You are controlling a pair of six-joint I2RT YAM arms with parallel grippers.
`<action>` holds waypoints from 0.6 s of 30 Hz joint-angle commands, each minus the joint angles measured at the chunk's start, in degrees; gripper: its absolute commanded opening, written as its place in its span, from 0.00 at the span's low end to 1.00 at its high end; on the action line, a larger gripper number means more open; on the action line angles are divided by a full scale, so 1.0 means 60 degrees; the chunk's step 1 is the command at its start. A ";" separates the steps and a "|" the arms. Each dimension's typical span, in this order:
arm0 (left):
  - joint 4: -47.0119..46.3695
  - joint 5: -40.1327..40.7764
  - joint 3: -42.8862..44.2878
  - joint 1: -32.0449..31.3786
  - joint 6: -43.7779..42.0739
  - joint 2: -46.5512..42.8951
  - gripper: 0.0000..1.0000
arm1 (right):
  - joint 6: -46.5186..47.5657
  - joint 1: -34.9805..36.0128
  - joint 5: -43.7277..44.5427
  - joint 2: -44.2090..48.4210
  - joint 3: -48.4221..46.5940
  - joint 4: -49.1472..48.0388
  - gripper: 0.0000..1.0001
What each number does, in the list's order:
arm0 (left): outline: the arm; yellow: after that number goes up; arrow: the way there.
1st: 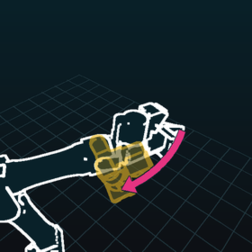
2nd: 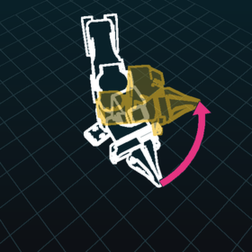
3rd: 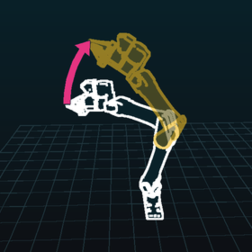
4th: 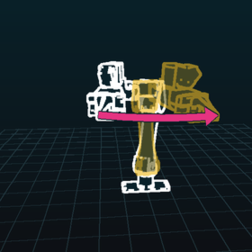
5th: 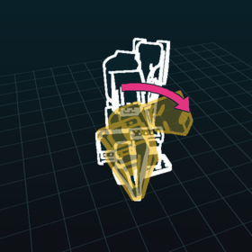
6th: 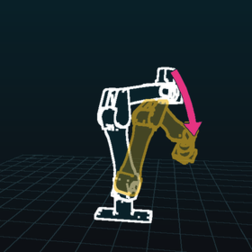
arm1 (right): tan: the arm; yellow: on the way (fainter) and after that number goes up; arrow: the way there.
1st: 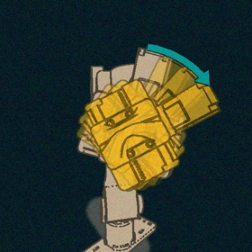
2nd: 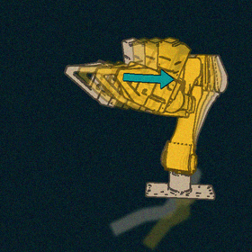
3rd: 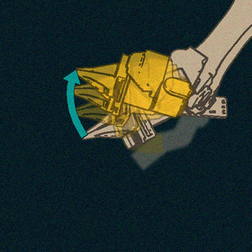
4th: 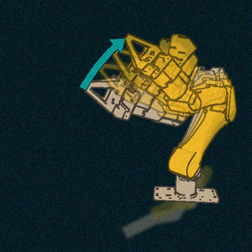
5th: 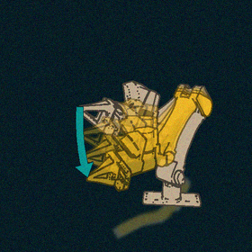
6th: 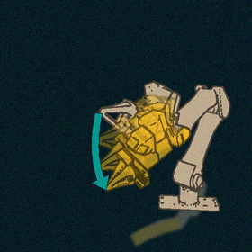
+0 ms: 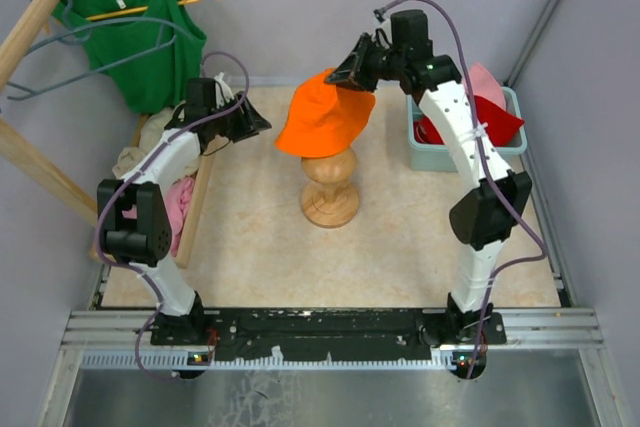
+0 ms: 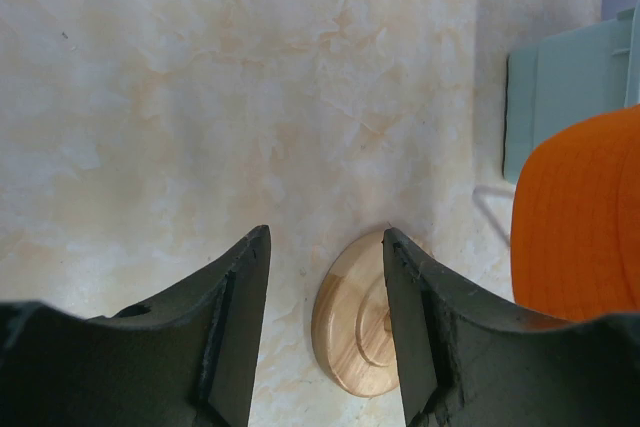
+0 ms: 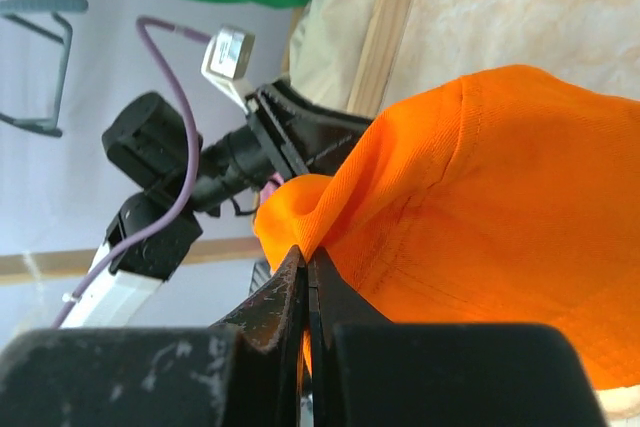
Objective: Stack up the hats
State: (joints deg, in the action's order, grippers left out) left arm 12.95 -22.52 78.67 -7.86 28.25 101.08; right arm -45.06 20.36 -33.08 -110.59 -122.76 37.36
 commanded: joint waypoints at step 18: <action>-0.0283 -0.0285 -0.0578 0.0059 0.0227 -0.0549 0.55 | 0.0639 0.0845 -0.0499 0.4021 0.4727 -0.0060 0.00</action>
State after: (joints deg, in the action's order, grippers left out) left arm 12.84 -22.68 75.88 -7.84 28.91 100.27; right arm -42.63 22.81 -35.14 -90.94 -99.88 39.55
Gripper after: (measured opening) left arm 0.550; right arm 0.007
